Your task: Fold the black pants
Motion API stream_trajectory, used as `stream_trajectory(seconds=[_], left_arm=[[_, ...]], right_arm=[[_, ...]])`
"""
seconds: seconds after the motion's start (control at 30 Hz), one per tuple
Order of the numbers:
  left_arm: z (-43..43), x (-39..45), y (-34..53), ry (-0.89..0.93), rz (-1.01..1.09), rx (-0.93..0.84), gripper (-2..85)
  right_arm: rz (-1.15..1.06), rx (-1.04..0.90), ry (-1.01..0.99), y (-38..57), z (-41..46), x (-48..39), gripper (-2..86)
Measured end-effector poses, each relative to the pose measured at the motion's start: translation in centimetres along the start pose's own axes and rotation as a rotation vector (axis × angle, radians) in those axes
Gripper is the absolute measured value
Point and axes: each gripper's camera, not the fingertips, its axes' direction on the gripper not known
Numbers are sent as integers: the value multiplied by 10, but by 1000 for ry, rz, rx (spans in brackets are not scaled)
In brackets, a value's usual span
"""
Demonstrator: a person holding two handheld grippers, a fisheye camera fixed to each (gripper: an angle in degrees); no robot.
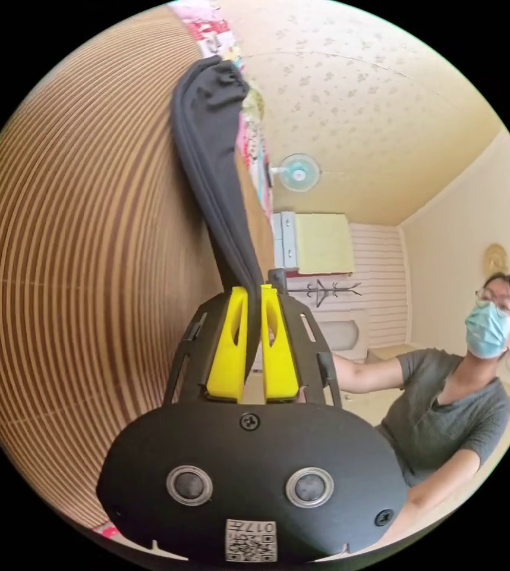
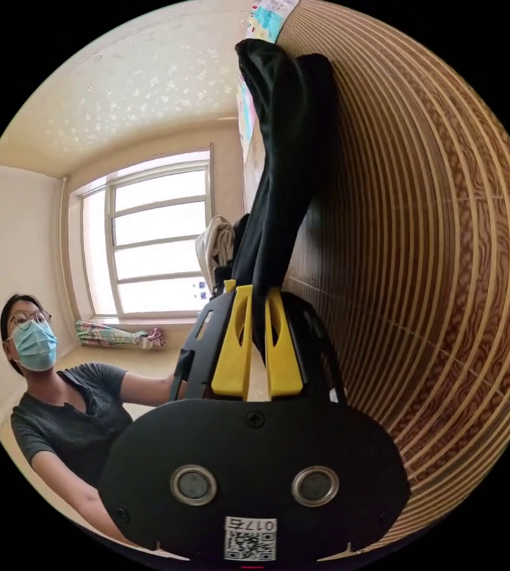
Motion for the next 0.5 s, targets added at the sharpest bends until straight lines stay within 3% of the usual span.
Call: stream_trajectory(seconds=[0.3,0.4,0.5], left_arm=[[2,225,78,78,393,-9,78],[11,303,103,22,498,24,60],[18,375,129,86,634,53,45]], right_arm=[[-351,49,-54,113,-36,-235,6],[-472,98,-32,145,-46,-316,5],[-629,128,-63,177,-55,-396,6]])
